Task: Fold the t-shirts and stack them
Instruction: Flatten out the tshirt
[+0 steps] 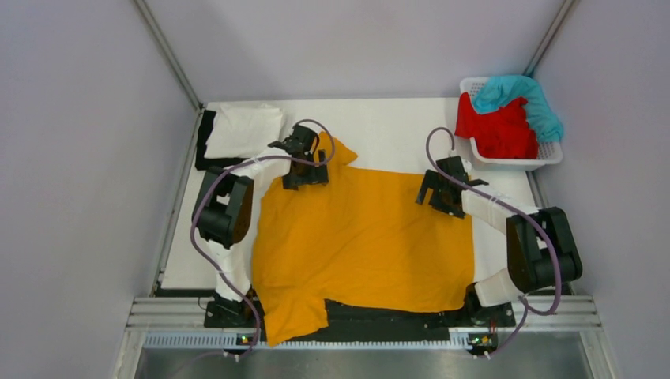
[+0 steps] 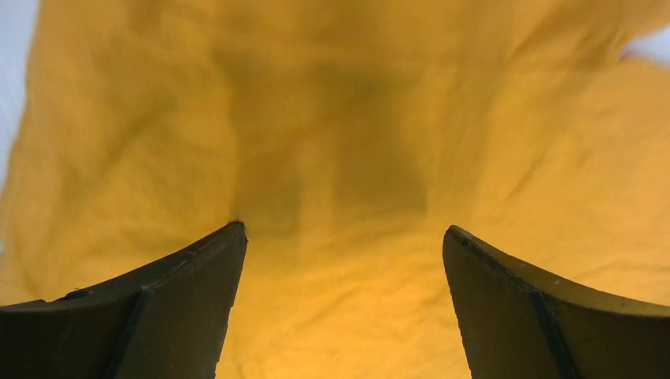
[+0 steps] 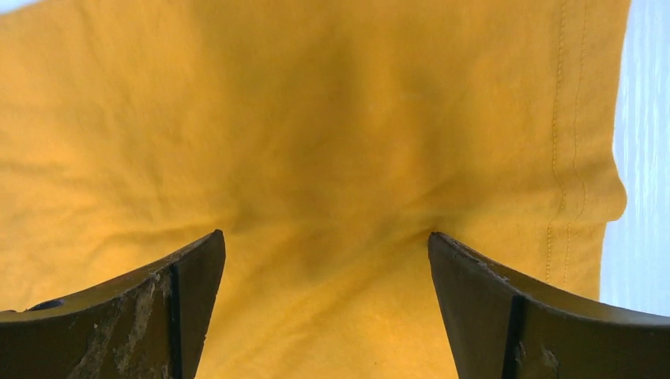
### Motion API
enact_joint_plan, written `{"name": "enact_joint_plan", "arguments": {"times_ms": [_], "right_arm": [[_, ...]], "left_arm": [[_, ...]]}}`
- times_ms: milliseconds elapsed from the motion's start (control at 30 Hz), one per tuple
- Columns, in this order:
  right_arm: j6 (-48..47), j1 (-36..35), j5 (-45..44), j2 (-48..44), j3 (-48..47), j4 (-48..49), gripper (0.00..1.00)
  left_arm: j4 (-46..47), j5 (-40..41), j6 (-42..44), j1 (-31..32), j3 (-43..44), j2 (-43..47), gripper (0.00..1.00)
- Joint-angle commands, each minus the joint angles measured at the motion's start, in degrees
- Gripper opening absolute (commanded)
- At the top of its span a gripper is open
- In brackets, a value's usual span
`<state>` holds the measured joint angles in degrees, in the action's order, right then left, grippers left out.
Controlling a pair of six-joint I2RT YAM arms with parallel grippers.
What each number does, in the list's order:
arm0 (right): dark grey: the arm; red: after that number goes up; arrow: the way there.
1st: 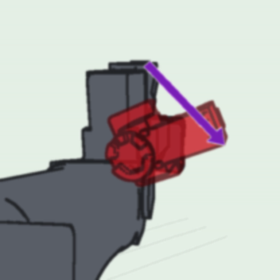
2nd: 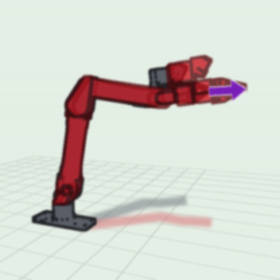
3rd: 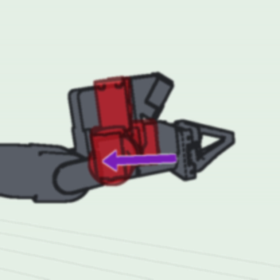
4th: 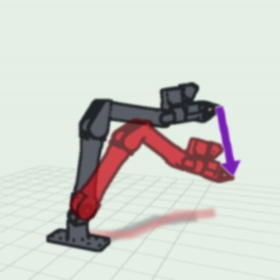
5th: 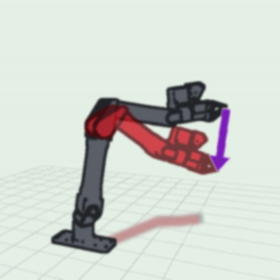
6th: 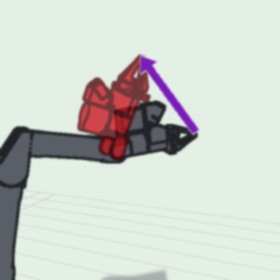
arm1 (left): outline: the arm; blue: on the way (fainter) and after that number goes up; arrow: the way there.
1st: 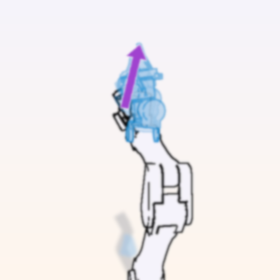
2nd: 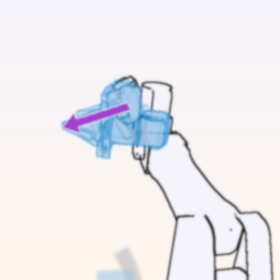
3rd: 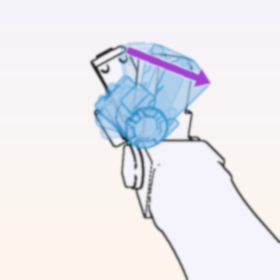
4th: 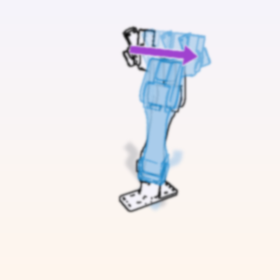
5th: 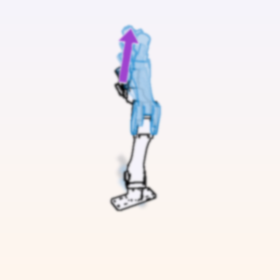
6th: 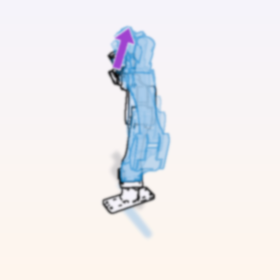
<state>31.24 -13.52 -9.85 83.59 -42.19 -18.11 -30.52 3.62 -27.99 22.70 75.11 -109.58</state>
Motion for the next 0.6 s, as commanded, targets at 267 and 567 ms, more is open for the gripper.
{"name": "enact_joint_plan", "arguments": {"times_ms": [267,567], "right_arm": [[-3.49,4.74,1.27,26.05,-20.91,1.48,0.99],[-5.82,5.3,0.32,35.61,-39.57,-3.88,0.99]], "left_arm": [[-1.01,-6.99,-2.72,-8.66,19.68,-17.37,0.99],[-4.92,-12.1,0.78,-10.57,40.47,-26.88,0.99]]}}
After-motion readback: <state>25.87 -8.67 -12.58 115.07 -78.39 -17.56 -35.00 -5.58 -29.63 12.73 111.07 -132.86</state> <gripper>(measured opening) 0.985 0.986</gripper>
